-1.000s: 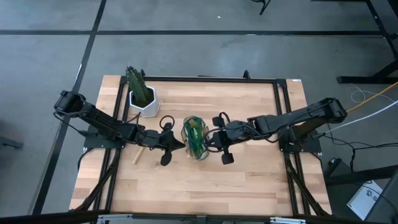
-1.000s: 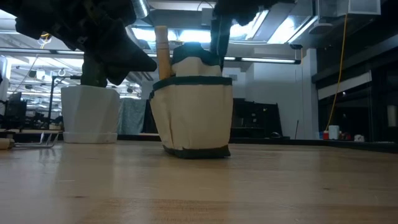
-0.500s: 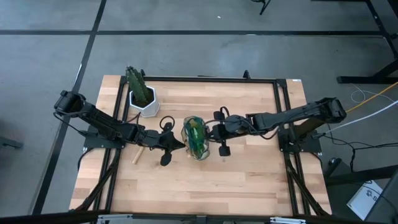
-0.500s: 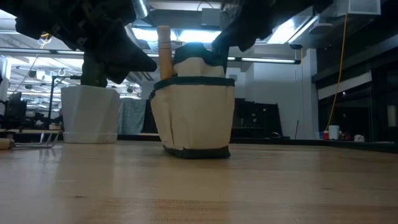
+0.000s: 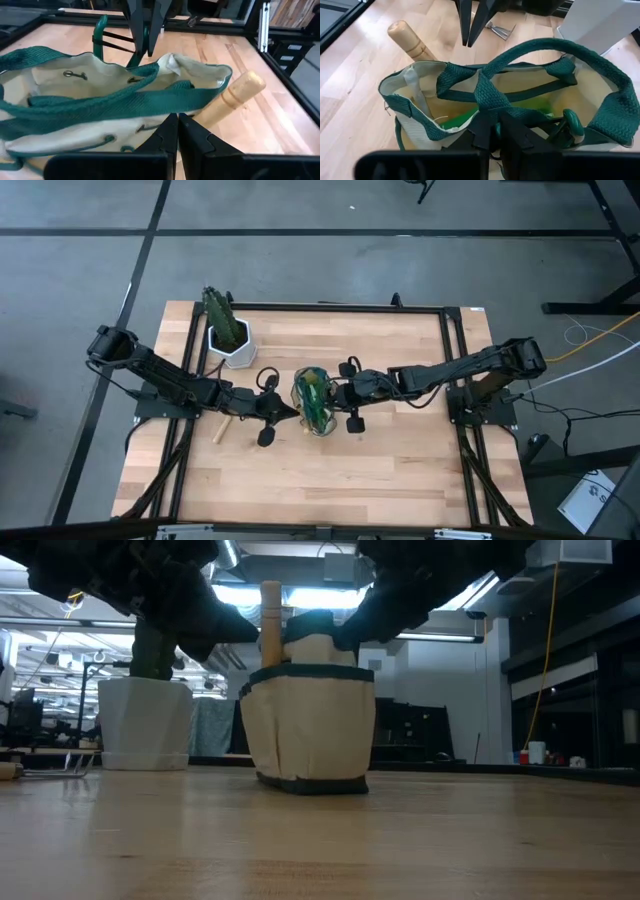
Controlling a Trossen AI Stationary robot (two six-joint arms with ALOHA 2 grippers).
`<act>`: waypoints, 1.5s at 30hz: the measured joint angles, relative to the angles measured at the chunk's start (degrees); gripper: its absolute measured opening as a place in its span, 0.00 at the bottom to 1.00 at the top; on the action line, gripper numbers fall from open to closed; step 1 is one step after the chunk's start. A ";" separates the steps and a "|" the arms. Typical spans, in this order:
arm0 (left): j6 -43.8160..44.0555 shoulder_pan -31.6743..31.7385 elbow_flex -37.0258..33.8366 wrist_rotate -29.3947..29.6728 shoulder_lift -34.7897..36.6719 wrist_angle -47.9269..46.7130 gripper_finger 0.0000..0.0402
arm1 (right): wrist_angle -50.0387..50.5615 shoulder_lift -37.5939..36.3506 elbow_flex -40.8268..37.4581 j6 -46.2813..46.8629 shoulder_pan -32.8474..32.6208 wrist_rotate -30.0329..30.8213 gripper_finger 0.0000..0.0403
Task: Pick & Place Garden tools in Gardening bag
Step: Put the fruit pruner into the gardening bag, then put the hand rake into the gardening bag
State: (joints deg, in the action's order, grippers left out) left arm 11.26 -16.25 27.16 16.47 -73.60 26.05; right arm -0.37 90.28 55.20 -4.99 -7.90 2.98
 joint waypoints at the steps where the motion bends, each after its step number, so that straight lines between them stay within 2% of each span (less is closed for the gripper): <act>1: -0.60 0.05 0.00 0.06 0.00 0.00 0.02 | 0.15 0.02 0.00 -0.09 0.02 0.00 0.08; 13: -0.67 3.09 0.07 -0.74 0.95 -0.34 0.02 | 1.94 -0.33 1.15 0.23 0.08 -0.17 0.45; 19: -1.71 3.73 0.11 -2.10 5.77 -2.18 0.01 | 11.48 -0.33 7.28 1.13 0.08 -0.04 0.58; 27: -1.96 3.73 0.11 -1.05 14.07 -8.76 0.01 | 25.09 -0.80 16.14 -1.66 0.02 -2.02 0.60; 33: 2.06 3.36 0.13 -1.16 19.70 -18.12 0.01 | 32.13 -5.12 15.88 -4.44 0.51 -7.55 0.58; 38: 4.46 2.36 0.13 -4.90 24.17 -24.83 0.01 | 38.03 -10.18 12.83 0.20 0.51 -8.18 0.57; 42: 9.56 1.59 0.38 -7.70 26.89 -30.54 0.01 | 37.25 -15.16 7.44 1.09 -0.82 -8.31 0.56; 45: 14.20 0.42 3.74 -7.77 26.87 -40.15 0.01 | 32.63 -19.40 2.09 1.60 -1.71 -8.27 0.54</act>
State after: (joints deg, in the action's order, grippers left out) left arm 25.45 -15.83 30.89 8.70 -46.74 -14.10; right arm 32.26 70.89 57.29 -3.39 -9.60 -5.29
